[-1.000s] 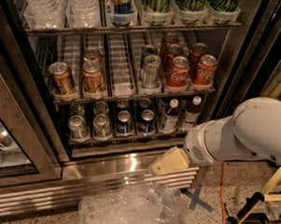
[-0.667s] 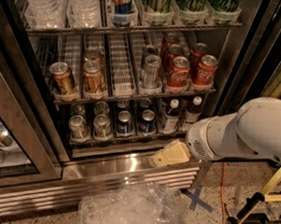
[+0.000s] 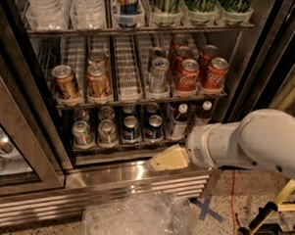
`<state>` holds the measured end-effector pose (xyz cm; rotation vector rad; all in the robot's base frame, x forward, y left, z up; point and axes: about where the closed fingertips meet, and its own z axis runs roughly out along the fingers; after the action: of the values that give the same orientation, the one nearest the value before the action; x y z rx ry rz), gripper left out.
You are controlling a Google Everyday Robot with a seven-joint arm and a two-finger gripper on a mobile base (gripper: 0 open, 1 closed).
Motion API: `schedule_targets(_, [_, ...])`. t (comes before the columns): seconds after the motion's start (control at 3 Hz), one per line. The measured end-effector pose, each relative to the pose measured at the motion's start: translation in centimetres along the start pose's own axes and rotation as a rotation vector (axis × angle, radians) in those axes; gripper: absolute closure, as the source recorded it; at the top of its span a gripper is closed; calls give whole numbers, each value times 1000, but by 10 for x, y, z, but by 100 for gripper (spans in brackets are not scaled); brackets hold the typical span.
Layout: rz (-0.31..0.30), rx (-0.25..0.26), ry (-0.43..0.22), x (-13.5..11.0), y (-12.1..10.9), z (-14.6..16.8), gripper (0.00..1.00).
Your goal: Pick 7up can from bottom shelf of fridge
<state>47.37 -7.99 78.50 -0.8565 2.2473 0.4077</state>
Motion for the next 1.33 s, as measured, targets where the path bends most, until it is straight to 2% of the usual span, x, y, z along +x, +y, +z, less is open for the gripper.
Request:
schedule_targets(0.33, [75,-65,-155,-4,14,44,0])
schedule_targets(0.67, [156,-90,-290,3,19,84,0])
schedule_targets(1.0, [171,-140,-393,-17,60,126,0])
schedule_targets(1.33, [147,-189,-462,-56,115,163,0])
